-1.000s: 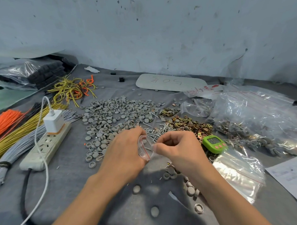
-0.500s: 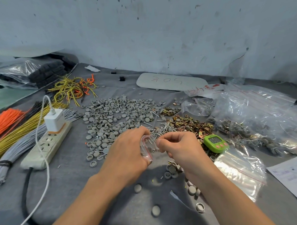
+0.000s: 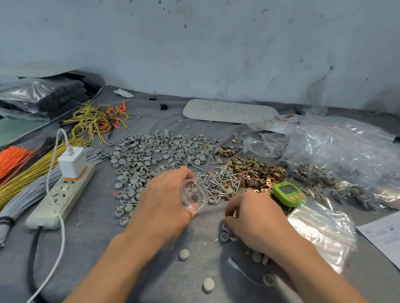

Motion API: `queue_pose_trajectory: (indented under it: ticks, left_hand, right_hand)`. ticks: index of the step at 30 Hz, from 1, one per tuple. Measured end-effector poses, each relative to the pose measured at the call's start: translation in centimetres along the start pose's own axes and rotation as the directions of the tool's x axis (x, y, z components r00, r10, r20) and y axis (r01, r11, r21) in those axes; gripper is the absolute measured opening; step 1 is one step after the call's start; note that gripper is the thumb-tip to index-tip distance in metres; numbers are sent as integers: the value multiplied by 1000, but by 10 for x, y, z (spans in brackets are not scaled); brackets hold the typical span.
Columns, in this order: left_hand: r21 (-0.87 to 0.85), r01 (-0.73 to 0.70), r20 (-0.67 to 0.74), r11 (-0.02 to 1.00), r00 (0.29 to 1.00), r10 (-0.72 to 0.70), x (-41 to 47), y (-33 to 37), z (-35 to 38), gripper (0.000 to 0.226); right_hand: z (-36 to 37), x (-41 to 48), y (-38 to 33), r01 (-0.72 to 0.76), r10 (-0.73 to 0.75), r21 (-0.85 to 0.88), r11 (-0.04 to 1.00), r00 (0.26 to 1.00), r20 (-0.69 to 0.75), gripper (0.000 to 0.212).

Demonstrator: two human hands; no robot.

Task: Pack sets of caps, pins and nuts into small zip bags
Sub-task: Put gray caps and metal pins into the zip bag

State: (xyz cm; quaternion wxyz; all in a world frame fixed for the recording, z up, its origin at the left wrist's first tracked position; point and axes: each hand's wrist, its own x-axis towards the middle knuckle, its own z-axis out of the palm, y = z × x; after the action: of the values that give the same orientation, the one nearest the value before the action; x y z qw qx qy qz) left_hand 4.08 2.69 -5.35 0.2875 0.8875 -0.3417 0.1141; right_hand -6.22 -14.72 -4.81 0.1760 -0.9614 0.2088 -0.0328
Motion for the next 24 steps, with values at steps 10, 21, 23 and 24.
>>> queue_pose_trajectory:
  ticks: [10, 21, 23, 24]
  left_hand:
    - [12, -6, -2, 1000, 1000, 6, -1, 3, 3, 47]
    - [30, -28, 21, 999, 999, 27, -2, 6, 6, 42]
    - [27, -47, 29, 999, 999, 46, -2, 9, 7, 38]
    - [24, -51, 39, 998, 998, 51, -3, 11, 8, 37]
  right_hand:
    - [-6, -8, -4, 88, -83, -96, 992, 995, 49, 8]
    - [-9, -9, -8, 130, -46, 300, 945, 961, -272, 13]
    - [-10, -10, -12, 196, -43, 476, 857, 948, -314, 15]
    - [-10, -10, -15, 218, -53, 533, 817, 950, -307, 15]
